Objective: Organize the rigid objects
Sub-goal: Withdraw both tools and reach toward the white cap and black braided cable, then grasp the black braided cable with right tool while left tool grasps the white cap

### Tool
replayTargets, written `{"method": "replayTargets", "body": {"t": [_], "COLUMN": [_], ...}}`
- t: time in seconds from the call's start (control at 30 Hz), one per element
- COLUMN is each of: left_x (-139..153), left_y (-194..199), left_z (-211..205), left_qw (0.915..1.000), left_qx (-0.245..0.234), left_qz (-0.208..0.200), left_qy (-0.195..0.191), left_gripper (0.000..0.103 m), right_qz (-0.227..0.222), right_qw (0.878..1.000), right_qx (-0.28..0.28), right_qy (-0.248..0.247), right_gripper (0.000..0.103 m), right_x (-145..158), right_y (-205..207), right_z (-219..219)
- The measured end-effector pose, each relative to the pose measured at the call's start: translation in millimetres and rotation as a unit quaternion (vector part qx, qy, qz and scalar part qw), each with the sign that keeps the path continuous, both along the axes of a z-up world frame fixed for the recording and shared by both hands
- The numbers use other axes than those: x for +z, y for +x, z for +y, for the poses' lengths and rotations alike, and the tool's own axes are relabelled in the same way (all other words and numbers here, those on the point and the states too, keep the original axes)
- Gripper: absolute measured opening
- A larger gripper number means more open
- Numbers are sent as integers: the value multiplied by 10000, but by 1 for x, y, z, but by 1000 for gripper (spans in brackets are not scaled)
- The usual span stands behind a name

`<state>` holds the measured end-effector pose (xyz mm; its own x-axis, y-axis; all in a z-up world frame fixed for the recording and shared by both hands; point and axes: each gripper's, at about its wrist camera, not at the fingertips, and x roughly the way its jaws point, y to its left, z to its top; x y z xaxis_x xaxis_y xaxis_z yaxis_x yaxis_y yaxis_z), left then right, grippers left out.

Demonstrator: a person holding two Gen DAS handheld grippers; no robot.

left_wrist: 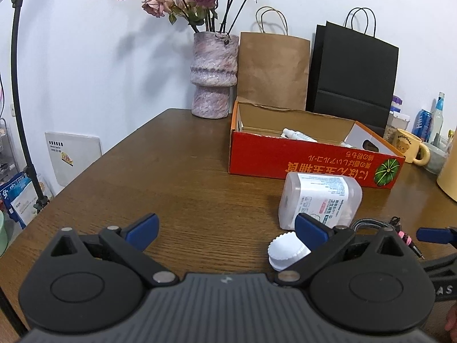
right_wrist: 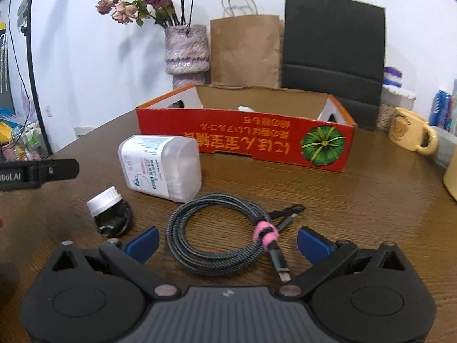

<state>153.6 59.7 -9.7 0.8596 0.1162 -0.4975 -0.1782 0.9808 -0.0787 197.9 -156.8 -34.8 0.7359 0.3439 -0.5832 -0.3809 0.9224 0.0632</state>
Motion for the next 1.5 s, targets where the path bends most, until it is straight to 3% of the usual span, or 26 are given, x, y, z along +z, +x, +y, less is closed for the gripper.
{"method": "replayTargets", "body": {"t": [0.4, 0.93, 1.2, 1.5], "left_x": [0, -1, -4, -6], "left_y": [2, 5, 7, 8], "left_z": [9, 6, 5, 1], "left_qw": [9996, 9996, 9995, 9997], "left_qx": [147, 200, 192, 95], "left_qz": [40, 104, 148, 165], "left_qy": [-240, -190, -181, -181], "left_gripper": [103, 103, 103, 103], "right_qz": [486, 354, 223, -246], "right_qw": [9984, 9992, 9997, 9996], "right_qx": [-46, 13, -33, -111], "right_qy": [-287, -211, -91, -28], "right_gripper": [103, 103, 93, 92], "right_x": [-11, -14, -12, -1], "right_y": [30, 32, 23, 2], "right_z": [20, 22, 17, 11]}}
